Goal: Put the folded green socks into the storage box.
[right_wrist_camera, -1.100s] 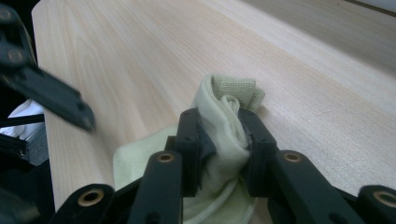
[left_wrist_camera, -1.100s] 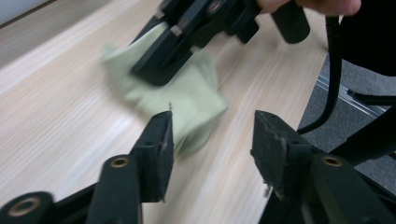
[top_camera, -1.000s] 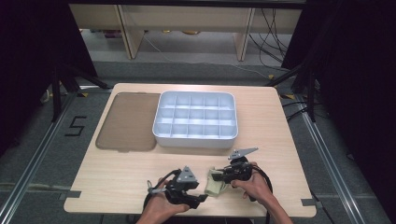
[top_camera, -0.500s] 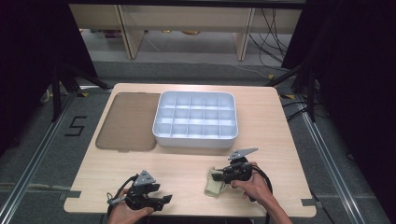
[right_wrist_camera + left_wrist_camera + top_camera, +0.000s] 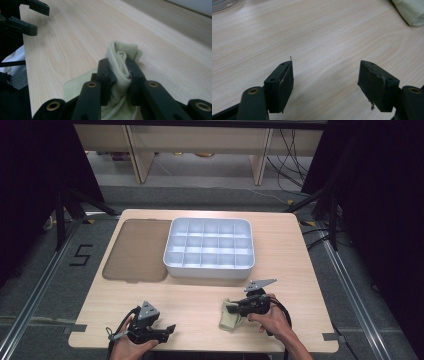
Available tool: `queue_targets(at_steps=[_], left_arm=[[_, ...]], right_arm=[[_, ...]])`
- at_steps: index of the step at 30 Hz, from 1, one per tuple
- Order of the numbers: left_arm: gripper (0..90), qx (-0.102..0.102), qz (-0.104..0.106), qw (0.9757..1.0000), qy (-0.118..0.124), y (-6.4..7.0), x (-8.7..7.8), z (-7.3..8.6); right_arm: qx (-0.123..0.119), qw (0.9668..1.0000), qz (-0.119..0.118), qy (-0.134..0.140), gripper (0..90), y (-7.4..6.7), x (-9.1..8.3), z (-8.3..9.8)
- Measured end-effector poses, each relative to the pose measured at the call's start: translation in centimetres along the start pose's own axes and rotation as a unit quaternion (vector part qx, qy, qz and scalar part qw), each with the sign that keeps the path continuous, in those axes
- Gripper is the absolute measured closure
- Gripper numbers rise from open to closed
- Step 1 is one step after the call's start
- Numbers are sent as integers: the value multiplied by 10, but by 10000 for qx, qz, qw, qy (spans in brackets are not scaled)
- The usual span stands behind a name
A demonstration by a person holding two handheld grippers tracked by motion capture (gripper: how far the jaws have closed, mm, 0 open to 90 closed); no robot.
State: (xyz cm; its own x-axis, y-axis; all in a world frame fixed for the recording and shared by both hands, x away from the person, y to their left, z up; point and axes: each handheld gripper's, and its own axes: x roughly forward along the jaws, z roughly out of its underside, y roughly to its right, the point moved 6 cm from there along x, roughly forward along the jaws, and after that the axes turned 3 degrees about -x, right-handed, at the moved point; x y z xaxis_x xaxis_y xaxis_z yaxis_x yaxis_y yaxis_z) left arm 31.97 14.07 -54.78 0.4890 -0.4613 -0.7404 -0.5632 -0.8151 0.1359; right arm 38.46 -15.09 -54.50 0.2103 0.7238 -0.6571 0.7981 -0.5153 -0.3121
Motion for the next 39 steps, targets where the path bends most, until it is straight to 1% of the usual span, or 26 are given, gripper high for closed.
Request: queue_targets(at_steps=[3, 4, 6, 7, 8, 9, 10, 11, 13, 14, 15, 17, 18, 20, 25, 26, 27, 28, 30, 31, 32, 33, 35, 37, 38, 39], left_arm=[[280, 3, 16, 10000, 24, 0, 0, 0], [281, -28, 10, 10000, 55, 0, 0, 0], [281, 3, 3, 10000, 52, -1, 0, 1], [281, 26, 0, 10000, 41, -1, -1, 1], [280, 52, -26, 9999, 112, -1, -1, 0], [281, 56, -26, 10000, 46, -2, -2, 1], [281, 5, -1, 10000, 14, -1, -2, 1], [281, 5, -1, 10000, 14, -1, -2, 1], [281, -32, -13, 10000, 87, -1, -2, 1], [281, 10, -29, 9999, 108, -2, -2, 0], [281, 88, -58, 9999, 55, -4, -3, 1], [281, 87, -31, 10000, 16, -4, -3, 1], [280, 52, -69, 10000, 41, -4, -2, 1], [280, 107, -42, 9999, 67, -2, -1, 1], [279, 48, 1, 10000, 44, 2, 0, 3], [279, 149, 16, 9999, 55, 2, 0, 2], [278, 196, 4, 9998, 23, 1, 0, 2], [278, 132, 11, 9999, 11, 2, -1, 2], [278, 145, 35, 9999, 87, 3, 0, 1], [278, 148, 35, 9999, 45, 4, -1, 1], [278, 77, 42, 9999, 94, 5, 0, 1], [278, 208, 34, 9998, 69, 4, 0, 1], [278, 158, 37, 9998, 71, 5, 0, 1], [277, 186, 37, 9998, 37, 6, 1, 3], [276, 113, 61, 9999, 26, 6, 2, 3], [275, 85, 31, 9999, 43, 5, 2, 3]], right_arm=[[-61, 9999, -51, 114, 763, -3, -1, -3], [-119, 9997, -124, 188, 764, -6, -5, -6], [-190, 9993, -130, 302, 764, -10, -11, -9], [-191, 9994, 46, 297, 764, -12, -16, -11], [-190, 9994, 29, 303, 764, -16, -19, -12], [-356, 9986, 26, 398, 764, -15, -21, -15], [-378, 9981, 41, 485, 764, -16, -24, -18], [-265, 9985, 123, 464, 764, -19, -28, -19], [-324, 9980, 184, 514, 764, -18, -30, -20], [-435, 9970, 241, 587, 764, -15, -34, -24], [-433, 9968, 237, 624, 764, -15, -35, -25], [-394, 9968, 185, 676, 764, -16, -35, -25], [-506, 9960, 308, 669, 764, -14, -39, -27], [-580, 9948, 431, 723, 764, -15, -42, -30], [-706, 9927, 563, 804, 763, -13, -50, -37], [-720, 9925, 521, 842, 763, -14, -52, -40], [-908, 9889, 694, 951, 763, -10, -55, -43], [-738, 9911, 607, 923, 763, -13, -57, -43], [-721, 9909, 625, 946, 763, -12, -60, -46], [-746, 9902, 666, 973, 763, -11, -62, -48], [-743, 9901, 658, 991, 763, -10, -63, -50], [-787, 9892, 714, 1009, 763, -8, -66, -52], [-726, 9894, 705, 1038, 763, -10, -68, -54], [-860, 9865, 837, 1118, 763, -8, -76, -62], [-797, 9869, 833, 1127, 763, -9, -79, -64], [-875, 9853, 867, 1181, 763, -8, -82, -67]])
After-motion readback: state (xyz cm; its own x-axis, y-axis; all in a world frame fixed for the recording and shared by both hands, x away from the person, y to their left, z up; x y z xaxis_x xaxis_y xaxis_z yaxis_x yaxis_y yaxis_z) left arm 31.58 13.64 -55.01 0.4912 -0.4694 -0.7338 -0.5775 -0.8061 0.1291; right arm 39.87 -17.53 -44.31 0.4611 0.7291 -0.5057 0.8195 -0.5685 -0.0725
